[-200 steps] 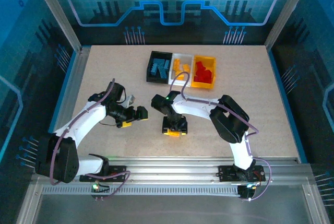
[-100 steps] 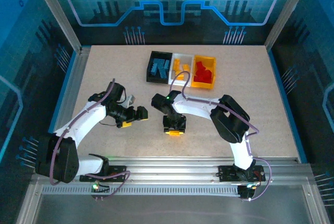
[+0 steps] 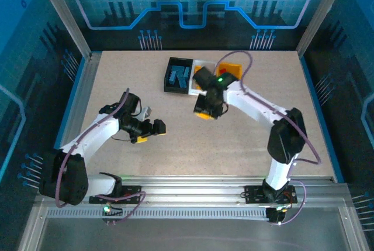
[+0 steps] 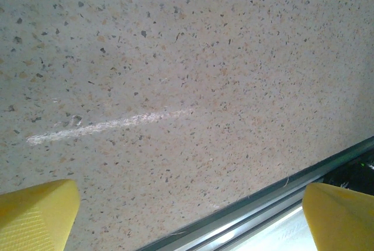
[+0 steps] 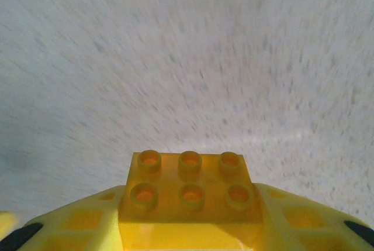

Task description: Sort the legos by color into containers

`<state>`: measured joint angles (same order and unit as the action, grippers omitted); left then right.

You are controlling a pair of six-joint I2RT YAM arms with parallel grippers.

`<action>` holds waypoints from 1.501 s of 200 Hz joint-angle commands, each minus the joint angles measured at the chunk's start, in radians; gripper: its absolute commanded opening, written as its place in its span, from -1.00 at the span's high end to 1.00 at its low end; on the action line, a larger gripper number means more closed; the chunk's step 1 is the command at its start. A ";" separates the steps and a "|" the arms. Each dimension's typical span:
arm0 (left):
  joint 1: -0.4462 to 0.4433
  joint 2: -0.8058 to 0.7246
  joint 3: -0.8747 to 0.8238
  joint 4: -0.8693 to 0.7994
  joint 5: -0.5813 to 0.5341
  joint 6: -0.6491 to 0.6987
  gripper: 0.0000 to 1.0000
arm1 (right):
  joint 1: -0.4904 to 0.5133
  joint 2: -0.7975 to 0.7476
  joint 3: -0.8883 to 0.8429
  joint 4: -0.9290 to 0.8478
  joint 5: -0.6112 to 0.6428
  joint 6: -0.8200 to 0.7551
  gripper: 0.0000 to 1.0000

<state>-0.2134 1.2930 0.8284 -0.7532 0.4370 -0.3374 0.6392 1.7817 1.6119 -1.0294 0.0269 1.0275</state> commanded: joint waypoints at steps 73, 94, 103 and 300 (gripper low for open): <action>-0.007 -0.015 -0.007 -0.025 -0.059 0.004 -0.98 | -0.253 0.298 0.475 0.132 -0.216 -0.004 0.07; -0.007 -0.003 -0.008 -0.026 -0.069 0.003 -0.98 | -0.277 0.453 0.673 0.089 -0.225 -0.012 0.07; -0.009 0.008 -0.005 -0.031 -0.074 0.003 -0.98 | -0.287 0.511 0.761 0.078 -0.226 -0.011 0.07; -0.012 0.058 0.005 -0.040 -0.081 0.005 -0.98 | -0.364 0.684 0.853 0.088 -0.253 0.004 -0.33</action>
<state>-0.2199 1.3495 0.8284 -0.7654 0.3622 -0.3378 0.2810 2.5042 2.4844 -0.9165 -0.2180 1.0466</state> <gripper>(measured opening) 0.989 0.659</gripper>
